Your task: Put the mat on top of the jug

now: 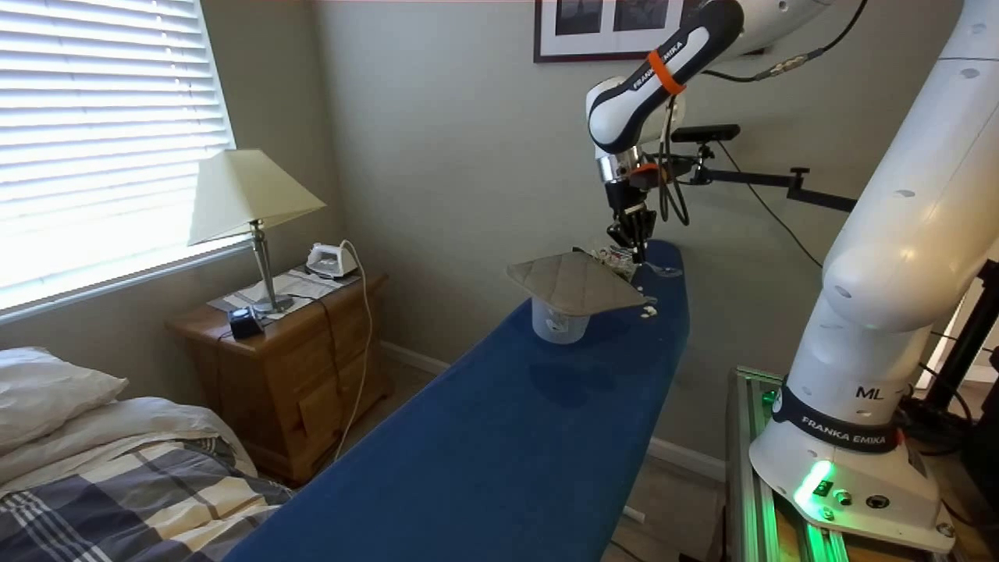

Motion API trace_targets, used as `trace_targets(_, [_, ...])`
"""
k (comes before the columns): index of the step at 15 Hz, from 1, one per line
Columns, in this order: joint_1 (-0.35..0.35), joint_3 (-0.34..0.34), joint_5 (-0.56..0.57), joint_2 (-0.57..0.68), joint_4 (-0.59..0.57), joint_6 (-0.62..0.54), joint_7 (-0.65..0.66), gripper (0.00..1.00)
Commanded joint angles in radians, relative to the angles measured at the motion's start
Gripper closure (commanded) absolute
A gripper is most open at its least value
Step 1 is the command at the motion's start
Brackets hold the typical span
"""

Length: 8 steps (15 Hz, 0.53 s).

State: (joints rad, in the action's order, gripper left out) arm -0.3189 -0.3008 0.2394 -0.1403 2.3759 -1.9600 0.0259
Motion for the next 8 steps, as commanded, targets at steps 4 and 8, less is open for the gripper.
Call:
trace_targets(4, [0.051, 0.067, -0.037, -0.145, 0.0, 0.035, 0.015, 0.98])
trace_targets(8, [0.101, 0.1, -0.112, -0.146, -0.006, -0.004, 0.019, 0.98])
